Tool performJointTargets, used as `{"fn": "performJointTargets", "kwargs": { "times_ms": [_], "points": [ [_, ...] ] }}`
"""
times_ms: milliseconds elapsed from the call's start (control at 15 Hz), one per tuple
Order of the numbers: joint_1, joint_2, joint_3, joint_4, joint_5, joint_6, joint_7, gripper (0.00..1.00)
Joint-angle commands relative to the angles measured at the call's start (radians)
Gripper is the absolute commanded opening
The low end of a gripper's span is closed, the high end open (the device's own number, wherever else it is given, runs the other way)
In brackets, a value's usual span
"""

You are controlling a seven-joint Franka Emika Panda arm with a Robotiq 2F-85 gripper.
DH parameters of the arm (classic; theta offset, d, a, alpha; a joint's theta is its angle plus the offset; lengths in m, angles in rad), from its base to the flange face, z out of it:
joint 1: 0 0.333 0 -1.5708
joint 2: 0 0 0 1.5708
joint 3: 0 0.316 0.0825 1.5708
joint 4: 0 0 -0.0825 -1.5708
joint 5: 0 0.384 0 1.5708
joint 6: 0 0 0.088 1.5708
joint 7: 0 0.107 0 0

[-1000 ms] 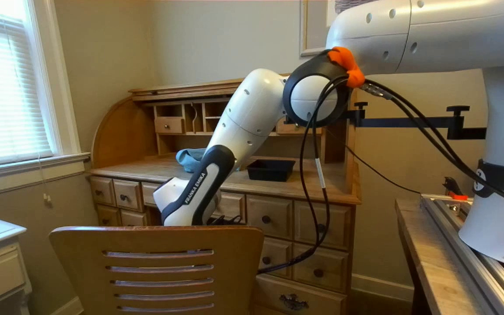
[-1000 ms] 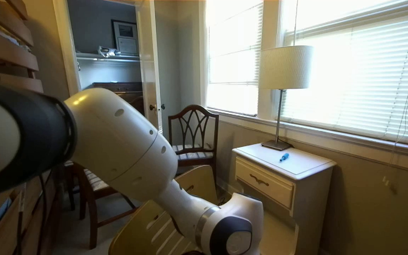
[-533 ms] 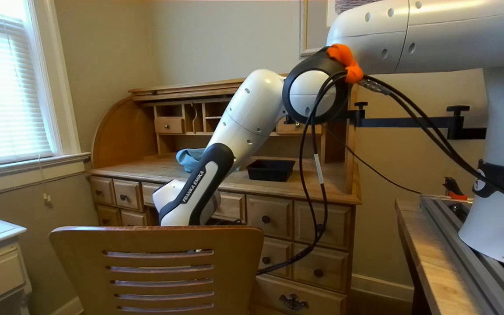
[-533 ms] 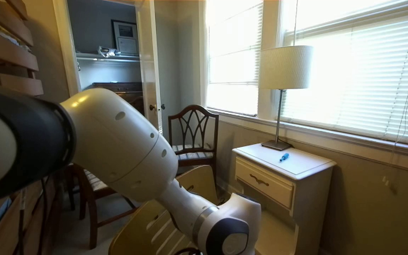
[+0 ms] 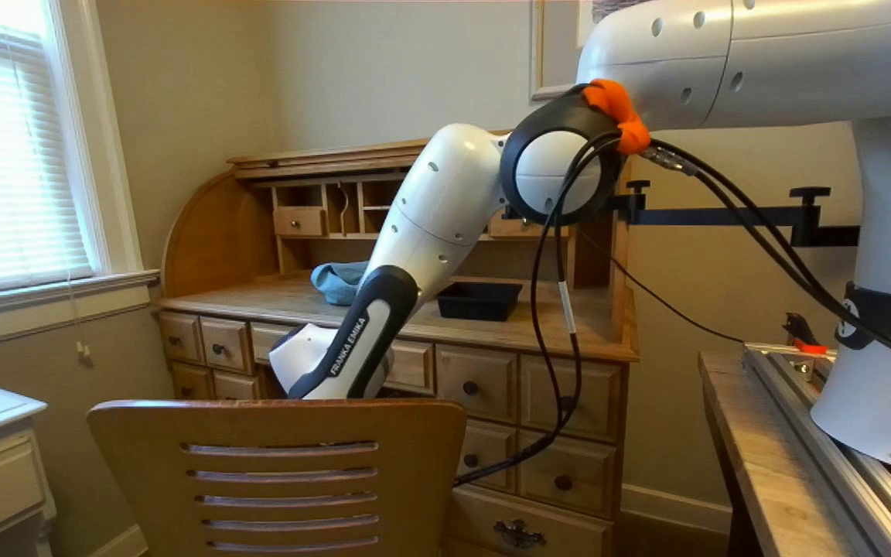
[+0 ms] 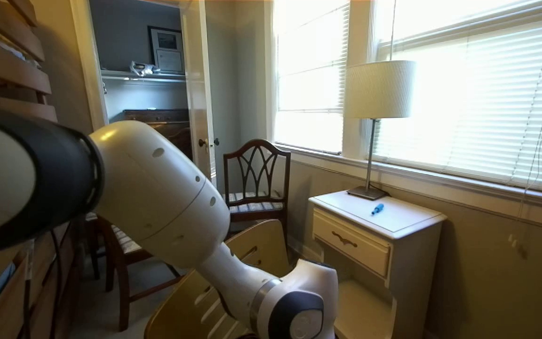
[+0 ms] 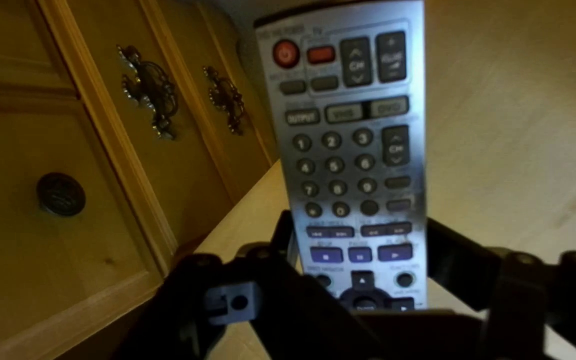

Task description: Put the grey remote control on the chair.

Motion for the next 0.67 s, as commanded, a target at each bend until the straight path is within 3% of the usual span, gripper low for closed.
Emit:
{"fn": "performJointTargets", "kwargs": {
  "times_ms": [0,333,467,600],
  "points": [
    [0.077,0.000,-0.065,-0.047,-0.043,0.042,0.220,0.36],
    [0.112,0.000,-0.068,-0.061,-0.086,0.006,0.384,0.36],
    [0.085,0.000,-0.036,-0.063,-0.087,0.041,0.350,0.36],
    [0.064,0.000,-0.013,-0.079,-0.123,0.133,0.238,0.36]
  ]
}}
